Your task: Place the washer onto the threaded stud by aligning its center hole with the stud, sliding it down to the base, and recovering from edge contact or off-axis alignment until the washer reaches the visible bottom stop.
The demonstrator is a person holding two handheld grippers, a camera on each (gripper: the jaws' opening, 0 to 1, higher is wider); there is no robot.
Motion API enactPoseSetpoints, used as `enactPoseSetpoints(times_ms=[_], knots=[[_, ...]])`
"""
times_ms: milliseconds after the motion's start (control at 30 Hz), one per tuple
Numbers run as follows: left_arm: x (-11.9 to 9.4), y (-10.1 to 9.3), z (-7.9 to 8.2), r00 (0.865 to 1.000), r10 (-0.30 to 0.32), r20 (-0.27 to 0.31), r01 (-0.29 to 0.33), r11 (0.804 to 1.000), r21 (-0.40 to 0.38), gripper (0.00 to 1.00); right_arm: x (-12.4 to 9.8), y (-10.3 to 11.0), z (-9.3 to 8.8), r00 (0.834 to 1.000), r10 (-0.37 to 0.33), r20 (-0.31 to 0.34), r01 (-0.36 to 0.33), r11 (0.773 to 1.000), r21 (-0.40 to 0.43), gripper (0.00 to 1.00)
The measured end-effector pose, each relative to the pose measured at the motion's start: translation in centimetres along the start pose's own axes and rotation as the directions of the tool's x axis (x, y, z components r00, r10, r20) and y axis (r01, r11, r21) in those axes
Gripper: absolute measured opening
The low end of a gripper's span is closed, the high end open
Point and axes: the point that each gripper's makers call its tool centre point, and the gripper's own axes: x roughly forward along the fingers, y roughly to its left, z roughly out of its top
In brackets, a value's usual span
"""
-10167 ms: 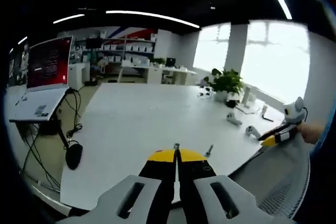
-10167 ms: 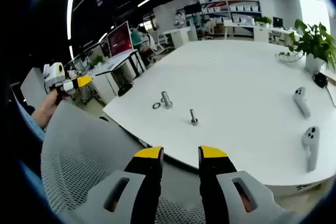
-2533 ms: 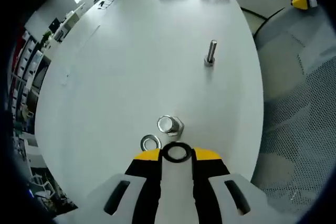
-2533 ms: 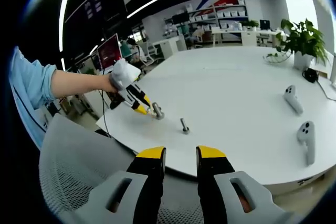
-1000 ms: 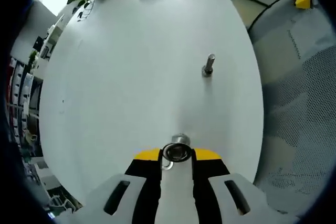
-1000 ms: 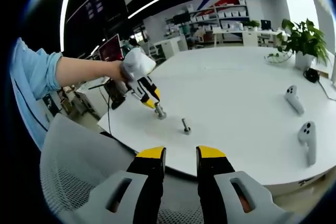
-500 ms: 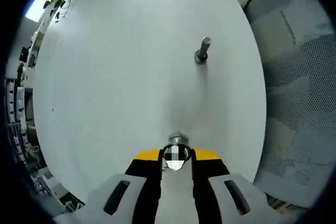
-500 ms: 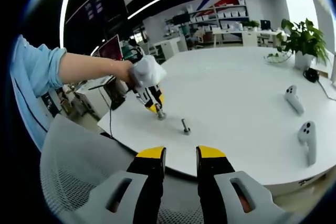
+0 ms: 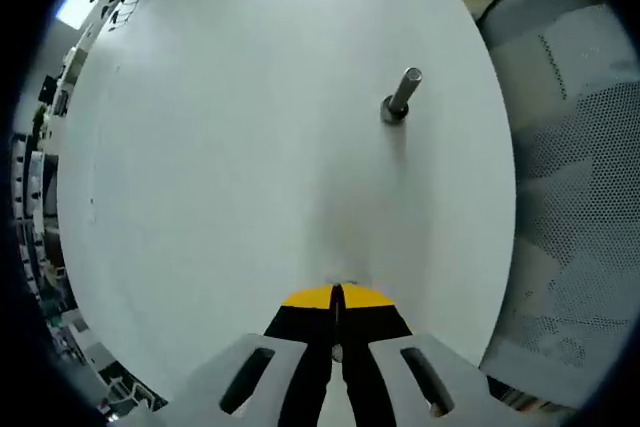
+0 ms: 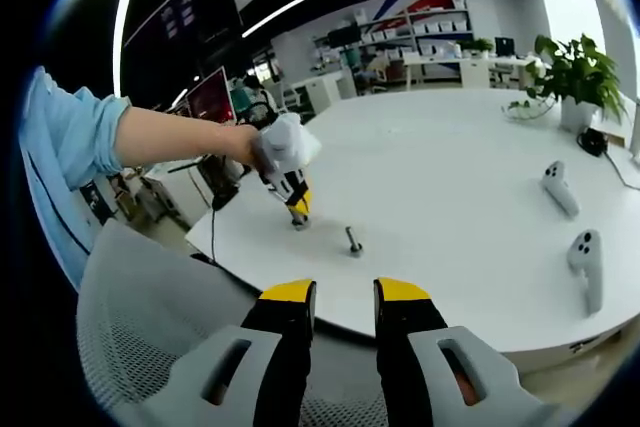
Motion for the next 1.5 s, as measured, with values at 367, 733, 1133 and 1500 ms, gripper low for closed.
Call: enactPoseSetpoints(times_ms=[367,733,1133,1500], knots=[[-3.5,0.7,-0.7,0.991,0.025,0.128,-0.007,0.991,-0.137,0.00,0.0,0.2,0.0,1.000,0.013,0.000,-0.013,1.000,-0.008,0.26],[-4.4,1.6,-3.8,0.986,0.063,0.153,-0.025,0.970,-0.243,0.00,0.0,0.3,-0.1,1.000,0.018,-0.005,-0.018,1.000,-0.010,0.26],[-1.8,1.4,-5.6,0.989,0.057,0.139,-0.032,0.983,-0.180,0.23,0.1,0.3,-0.2,1.000,0.021,-0.018,-0.021,1.000,-0.012,0.26],[1.5,2.5,-6.0,0.995,0.028,0.098,-0.010,0.985,-0.174,0.23,0.1,0.2,-0.3,1.000,0.014,-0.023,-0.014,1.000,-0.003,0.26]])
